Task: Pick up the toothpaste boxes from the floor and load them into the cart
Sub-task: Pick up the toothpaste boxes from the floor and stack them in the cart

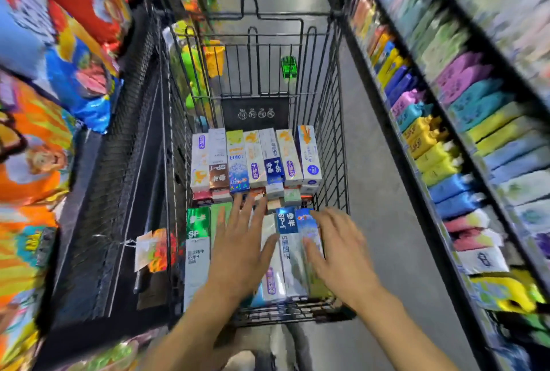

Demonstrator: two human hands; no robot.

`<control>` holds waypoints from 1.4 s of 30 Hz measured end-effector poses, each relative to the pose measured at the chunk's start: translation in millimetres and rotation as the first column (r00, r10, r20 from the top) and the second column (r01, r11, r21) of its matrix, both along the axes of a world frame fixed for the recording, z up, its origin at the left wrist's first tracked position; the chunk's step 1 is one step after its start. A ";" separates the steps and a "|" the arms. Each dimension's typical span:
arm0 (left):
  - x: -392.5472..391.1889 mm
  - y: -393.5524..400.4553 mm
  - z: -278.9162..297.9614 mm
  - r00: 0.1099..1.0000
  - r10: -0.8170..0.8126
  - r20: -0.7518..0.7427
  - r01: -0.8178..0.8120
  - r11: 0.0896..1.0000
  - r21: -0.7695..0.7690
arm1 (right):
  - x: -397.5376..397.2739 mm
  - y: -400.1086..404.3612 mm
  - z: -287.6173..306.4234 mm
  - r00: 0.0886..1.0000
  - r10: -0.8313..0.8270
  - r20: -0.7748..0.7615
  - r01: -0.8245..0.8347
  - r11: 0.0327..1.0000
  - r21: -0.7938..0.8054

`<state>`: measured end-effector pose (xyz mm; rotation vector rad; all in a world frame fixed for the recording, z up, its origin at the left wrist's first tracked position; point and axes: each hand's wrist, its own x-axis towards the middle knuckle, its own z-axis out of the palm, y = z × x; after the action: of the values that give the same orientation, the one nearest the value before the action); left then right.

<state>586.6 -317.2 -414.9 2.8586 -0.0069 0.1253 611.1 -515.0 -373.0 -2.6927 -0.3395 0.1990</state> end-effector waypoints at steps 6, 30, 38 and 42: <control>16.1 -3.4 127.7 0.959 -0.267 0.091 0.256 0.960 0.117 | -26.5 -29.4 112.1 0.981 -0.128 0.145 0.146 0.981 -0.123; -357.1 -413.0 294.0 -0.169 -0.967 0.191 0.950 -0.108 0.294 | -616.8 -229.8 238.2 -0.013 -0.915 0.402 0.982 -0.088 -0.168; -593.3 -498.3 291.1 -0.511 -0.840 0.182 0.842 -0.446 0.303 | -850.6 -218.4 236.2 -0.361 -0.849 0.386 0.868 -0.457 -0.192; -695.2 -513.0 284.1 -0.664 -0.730 0.163 0.733 -0.592 0.335 | -934.2 -186.3 231.3 -0.516 -0.752 0.410 0.758 -0.624 -0.189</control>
<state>-108.6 -830.2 -130.8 1.1660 -2.6906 0.2386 -323.1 -701.3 -141.7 -1.8943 2.6528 -0.4251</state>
